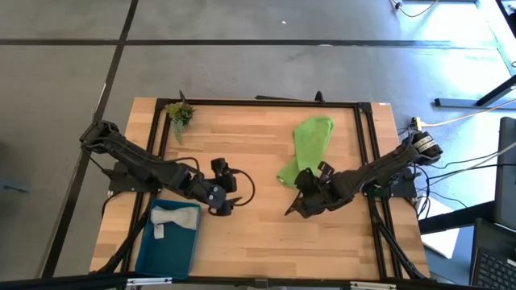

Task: Roll microfiber towels into tight, uniform cylinder then place into a basket
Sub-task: Roll the green towel

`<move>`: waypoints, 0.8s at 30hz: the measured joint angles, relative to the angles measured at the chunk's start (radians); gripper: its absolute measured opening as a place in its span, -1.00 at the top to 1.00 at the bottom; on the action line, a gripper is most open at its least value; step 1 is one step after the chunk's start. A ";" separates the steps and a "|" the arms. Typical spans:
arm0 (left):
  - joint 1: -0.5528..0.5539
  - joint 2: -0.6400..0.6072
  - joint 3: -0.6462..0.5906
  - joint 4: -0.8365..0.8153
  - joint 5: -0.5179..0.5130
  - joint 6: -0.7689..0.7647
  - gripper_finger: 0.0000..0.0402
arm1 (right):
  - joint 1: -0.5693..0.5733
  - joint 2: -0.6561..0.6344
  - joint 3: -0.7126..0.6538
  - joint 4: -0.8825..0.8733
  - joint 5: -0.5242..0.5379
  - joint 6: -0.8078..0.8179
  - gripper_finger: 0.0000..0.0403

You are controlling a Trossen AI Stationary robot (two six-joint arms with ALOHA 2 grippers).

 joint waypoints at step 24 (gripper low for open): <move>0.099 0.187 -0.002 0.328 0.000 0.184 -0.97 | 0.064 0.000 0.000 -0.394 0.174 0.413 1.00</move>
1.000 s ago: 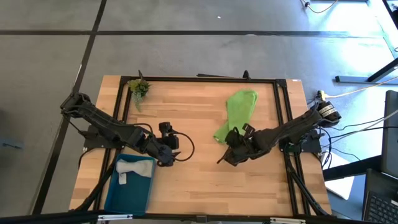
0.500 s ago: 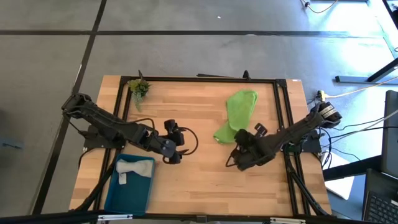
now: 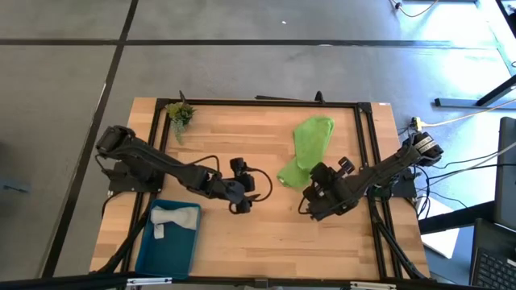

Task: Roll microfiber towels into tight, uniform cylinder then place into a basket
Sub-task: Roll the green towel

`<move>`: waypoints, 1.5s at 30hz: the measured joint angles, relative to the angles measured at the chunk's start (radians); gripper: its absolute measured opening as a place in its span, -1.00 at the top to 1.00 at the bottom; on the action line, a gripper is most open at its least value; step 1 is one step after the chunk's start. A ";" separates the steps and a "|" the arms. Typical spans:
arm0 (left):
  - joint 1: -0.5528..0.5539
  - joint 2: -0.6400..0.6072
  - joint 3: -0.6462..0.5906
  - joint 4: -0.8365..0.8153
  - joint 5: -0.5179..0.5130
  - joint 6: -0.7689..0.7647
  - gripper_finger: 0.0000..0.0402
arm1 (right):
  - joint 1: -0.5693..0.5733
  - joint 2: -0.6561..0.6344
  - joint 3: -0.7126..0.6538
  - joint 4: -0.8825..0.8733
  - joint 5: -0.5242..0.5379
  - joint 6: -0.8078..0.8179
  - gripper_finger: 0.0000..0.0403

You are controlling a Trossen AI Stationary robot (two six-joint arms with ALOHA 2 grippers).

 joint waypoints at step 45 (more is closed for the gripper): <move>0.026 0.079 0.000 0.118 0.006 -0.006 -0.97 | -0.040 0.037 -0.333 0.865 -0.398 -0.859 0.45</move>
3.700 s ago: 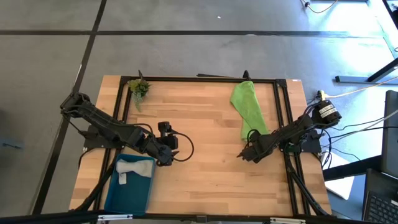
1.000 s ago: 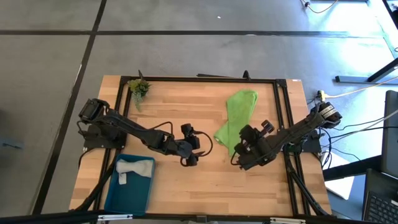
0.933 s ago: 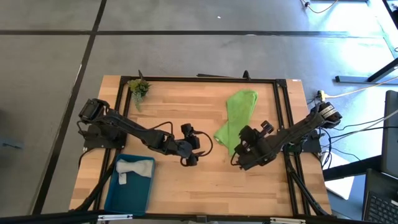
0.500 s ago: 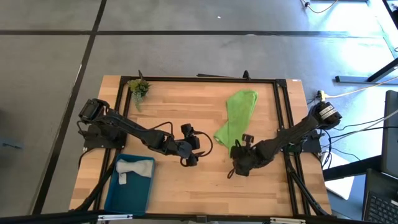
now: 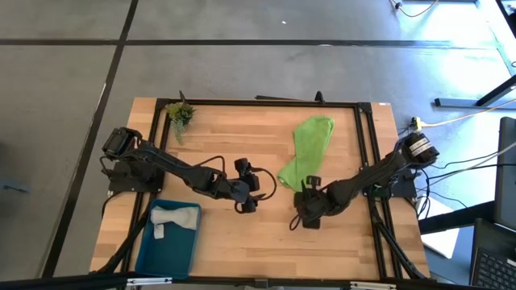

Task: Roll microfiber towels into tight, uniform cylinder then place into a basket
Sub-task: Roll the green towel

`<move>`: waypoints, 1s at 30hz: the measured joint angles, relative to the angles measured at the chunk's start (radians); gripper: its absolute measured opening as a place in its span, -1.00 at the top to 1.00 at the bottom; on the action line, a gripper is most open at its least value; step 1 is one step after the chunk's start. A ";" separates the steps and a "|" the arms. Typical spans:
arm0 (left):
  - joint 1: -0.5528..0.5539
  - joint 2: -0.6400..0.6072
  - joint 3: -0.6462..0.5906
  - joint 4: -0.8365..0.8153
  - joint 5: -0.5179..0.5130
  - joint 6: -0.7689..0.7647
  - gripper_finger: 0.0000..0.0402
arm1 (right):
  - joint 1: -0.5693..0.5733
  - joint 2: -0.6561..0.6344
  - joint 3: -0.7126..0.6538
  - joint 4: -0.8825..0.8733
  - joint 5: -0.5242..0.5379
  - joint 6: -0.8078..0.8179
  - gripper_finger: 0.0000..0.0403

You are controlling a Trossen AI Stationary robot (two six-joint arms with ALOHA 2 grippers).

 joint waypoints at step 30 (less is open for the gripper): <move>0.000 0.000 0.000 -0.010 0.000 0.000 -0.97 | 0.000 0.123 -0.001 0.001 0.184 0.032 0.72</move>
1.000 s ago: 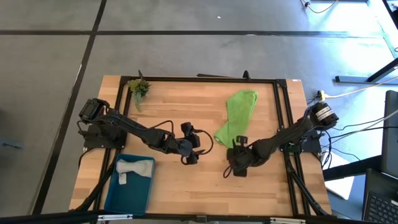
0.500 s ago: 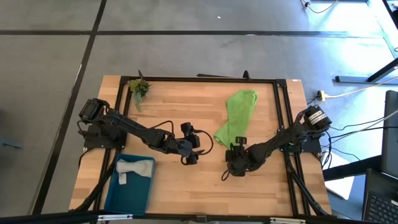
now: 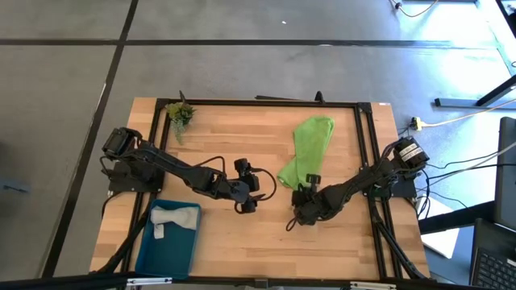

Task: Roll microfiber towels into tight, uniform cylinder then place into a basket
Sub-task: Roll the green towel

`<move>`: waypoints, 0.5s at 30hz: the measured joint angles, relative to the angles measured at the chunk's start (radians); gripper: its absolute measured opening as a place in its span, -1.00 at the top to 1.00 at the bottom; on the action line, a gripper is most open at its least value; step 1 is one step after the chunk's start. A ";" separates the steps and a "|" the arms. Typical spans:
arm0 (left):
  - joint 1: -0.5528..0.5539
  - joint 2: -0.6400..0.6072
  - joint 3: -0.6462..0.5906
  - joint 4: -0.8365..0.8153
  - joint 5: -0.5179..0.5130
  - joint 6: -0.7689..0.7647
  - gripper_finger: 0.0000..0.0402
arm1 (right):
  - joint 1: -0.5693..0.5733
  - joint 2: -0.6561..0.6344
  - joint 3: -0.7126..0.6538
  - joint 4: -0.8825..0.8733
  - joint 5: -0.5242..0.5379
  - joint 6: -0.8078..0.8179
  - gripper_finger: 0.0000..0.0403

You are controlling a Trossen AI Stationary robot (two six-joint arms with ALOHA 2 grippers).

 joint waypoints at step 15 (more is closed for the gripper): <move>0.000 0.000 0.000 0.032 0.000 0.002 -0.97 | 0.000 -0.001 0.147 -0.333 0.176 0.120 0.98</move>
